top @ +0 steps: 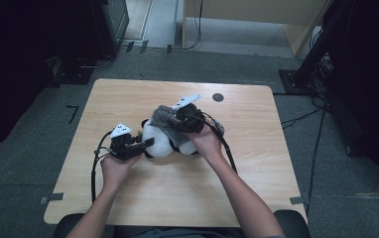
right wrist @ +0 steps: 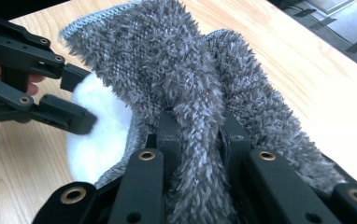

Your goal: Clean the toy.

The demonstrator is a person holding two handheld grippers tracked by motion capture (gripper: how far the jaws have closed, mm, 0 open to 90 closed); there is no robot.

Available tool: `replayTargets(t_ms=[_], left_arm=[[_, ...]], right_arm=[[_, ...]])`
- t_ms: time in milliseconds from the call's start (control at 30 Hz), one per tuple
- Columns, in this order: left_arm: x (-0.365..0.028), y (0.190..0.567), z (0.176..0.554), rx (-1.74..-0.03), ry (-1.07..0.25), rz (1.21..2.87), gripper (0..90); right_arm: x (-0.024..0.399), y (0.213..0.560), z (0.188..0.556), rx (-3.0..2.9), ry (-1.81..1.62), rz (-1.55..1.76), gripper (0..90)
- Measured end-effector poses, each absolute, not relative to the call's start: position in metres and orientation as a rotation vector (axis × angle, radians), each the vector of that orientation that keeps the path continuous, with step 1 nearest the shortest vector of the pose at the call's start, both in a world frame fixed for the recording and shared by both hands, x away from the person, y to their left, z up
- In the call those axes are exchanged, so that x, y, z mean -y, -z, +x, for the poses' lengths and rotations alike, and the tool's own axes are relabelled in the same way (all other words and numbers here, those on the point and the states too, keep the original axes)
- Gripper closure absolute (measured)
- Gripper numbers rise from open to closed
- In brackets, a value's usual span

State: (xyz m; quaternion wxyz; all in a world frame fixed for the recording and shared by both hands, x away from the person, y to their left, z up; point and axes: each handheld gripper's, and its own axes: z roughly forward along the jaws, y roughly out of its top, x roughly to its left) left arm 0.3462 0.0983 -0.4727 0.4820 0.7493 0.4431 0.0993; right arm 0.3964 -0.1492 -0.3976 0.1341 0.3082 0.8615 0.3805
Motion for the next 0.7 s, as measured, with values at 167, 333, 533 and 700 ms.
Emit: replayTargets(t_ms=[167,333,533,700], left_arm=[[-0.099,0.473,0.347,-1.083,-0.233,1.819,58.0],[-0.099,0.473,0.347,-1.085,-0.224,1.815,58.0],[-0.1,0.474,0.348,-1.082,-0.219,1.818,57.9],[-0.1,0.474,0.348,-1.083,-0.215,1.817,57.9]], right_arm=[[0.169,0.391,0.396,-2.465,-1.118,0.927,75.4],[0.19,0.386,0.396,-2.419,-1.133,0.981,75.4],[0.218,0.384,0.398,-2.36,-1.124,1.05,75.1],[0.228,0.388,0.397,-2.346,-1.141,1.076,75.2]])
